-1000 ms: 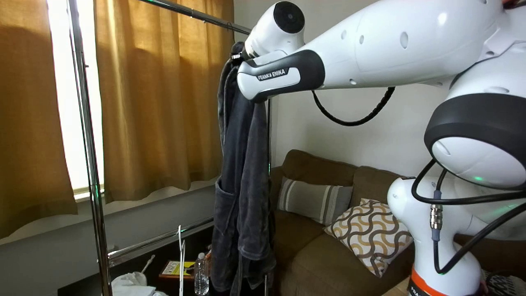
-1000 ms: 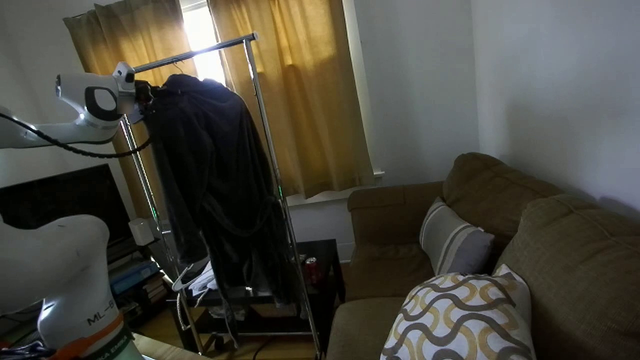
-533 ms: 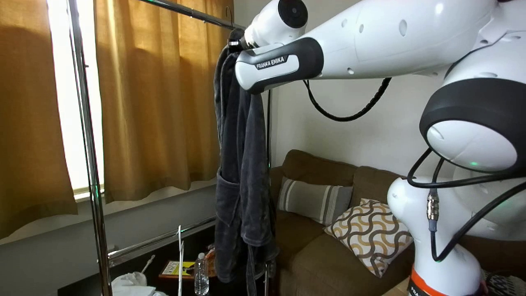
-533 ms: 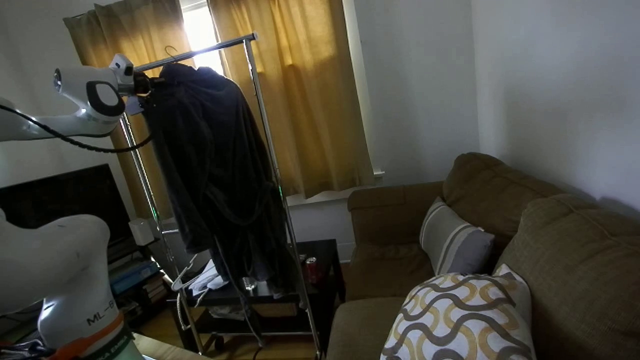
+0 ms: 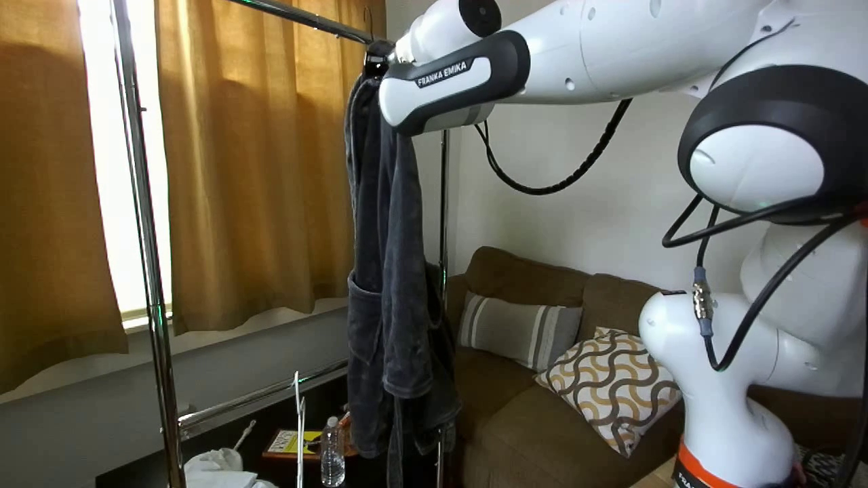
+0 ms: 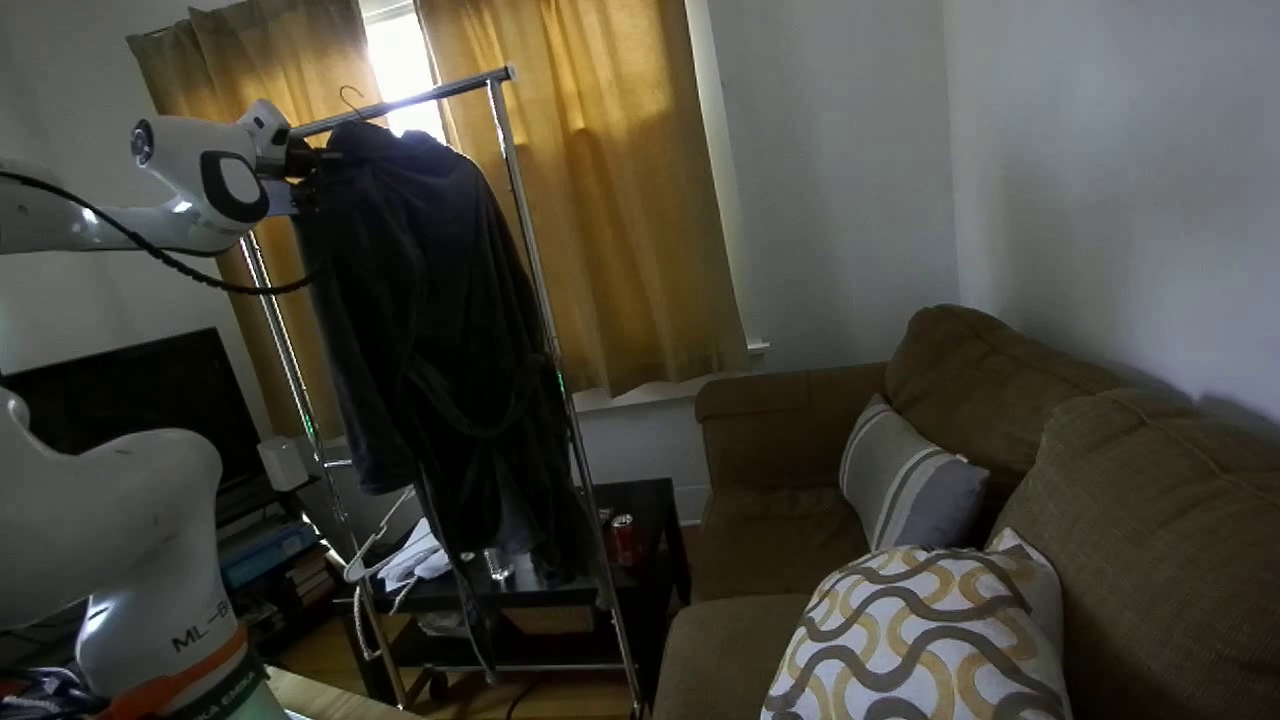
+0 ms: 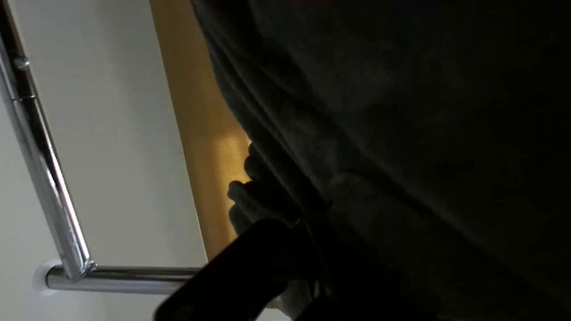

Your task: Hang the robe on the top rod

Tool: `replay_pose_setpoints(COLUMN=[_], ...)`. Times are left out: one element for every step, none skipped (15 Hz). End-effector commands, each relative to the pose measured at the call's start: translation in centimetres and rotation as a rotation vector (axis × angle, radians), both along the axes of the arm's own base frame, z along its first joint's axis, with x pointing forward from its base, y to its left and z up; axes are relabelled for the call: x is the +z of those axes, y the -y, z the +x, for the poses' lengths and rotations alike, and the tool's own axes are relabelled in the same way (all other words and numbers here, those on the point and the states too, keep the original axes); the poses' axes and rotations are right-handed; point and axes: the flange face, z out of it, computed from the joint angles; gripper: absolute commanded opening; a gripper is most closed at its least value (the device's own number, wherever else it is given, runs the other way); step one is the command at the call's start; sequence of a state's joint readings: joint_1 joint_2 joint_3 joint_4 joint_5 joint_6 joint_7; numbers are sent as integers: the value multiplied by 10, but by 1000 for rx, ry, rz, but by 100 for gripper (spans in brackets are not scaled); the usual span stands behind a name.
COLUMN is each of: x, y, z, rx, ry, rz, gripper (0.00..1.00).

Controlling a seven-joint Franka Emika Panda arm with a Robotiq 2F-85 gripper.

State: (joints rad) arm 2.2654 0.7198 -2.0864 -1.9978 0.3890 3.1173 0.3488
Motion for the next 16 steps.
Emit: replay_pose_setpoints(x=[28,31,32,36,36,35,31,26,23,17,13,10,9,10,10,10], y=[-3,-5,-6,-9,-10,-13,-14,-15,-16,-16,-18,-20,-22,-24,-28,-33], z=[22,27,33,37,43,48,54,59,63,67,70,72,73,72,70,65], rx=[84,99,112,125,138,142,146,149,151,156,158,165,169,181,176,167], ry=[35,32,34,29,15,-7,-29,-54,-71,-94,-118,-135,-142,-143,-144,-153], rz=[81,90,99,107,118,130,141,149,153,157,159,161,160,156,133,106], gripper=[3,3,3,3,3,3,3,3,3,3,3,3,10,37,38,44])
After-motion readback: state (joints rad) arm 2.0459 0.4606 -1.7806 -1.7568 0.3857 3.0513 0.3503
